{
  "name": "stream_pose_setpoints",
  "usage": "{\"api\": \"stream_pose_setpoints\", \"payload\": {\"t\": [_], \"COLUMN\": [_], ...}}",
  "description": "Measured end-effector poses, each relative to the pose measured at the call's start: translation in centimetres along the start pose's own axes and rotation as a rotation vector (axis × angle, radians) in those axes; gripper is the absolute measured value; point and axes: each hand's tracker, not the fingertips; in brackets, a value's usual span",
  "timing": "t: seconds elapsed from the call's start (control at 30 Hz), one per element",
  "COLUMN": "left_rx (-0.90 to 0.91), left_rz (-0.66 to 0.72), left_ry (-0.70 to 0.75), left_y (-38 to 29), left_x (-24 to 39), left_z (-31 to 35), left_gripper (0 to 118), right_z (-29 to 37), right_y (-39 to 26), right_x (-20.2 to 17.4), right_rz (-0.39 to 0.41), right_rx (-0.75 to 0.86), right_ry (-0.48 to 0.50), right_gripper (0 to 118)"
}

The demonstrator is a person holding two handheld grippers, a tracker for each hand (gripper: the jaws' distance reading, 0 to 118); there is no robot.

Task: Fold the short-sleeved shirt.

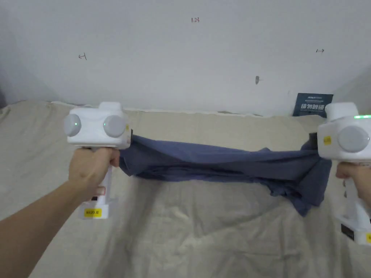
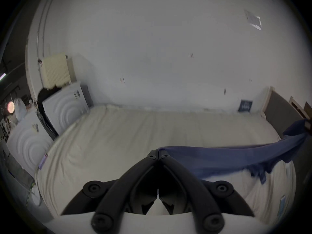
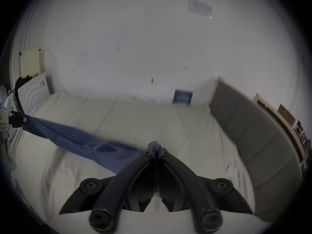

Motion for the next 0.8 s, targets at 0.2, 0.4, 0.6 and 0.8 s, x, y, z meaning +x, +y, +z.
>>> {"api": "stream_pose_setpoints", "payload": {"t": [0.2, 0.4, 0.6, 0.8], "left_rx": [-0.191, -0.307, -0.341, -0.363], "left_rz": [-0.078, -0.118, -0.088, -0.025], "left_ry": [-0.039, -0.057, -0.098, -0.149], "left_y": [-12.8, -22.6, -28.3, -31.5], "left_x": [-2.6, -5.5, -8.1, -10.7], "left_z": [3.1, 7.2, 12.1, 15.5], "left_gripper": [0, 0, 0, 0], "right_z": [3.8, 8.2, 12.9, 16.5], "right_y": [-14.0, -23.8, -29.8, -32.7], "right_x": [-1.6, -0.3, 2.5, 4.7], "right_rz": [0.067, -0.002, -0.167, -0.199], "right_rx": [-0.166, -0.278, -0.343, -0.348], "right_ry": [0.036, 0.093, 0.070, 0.056], "right_gripper": [2, 2, 2, 2]}}
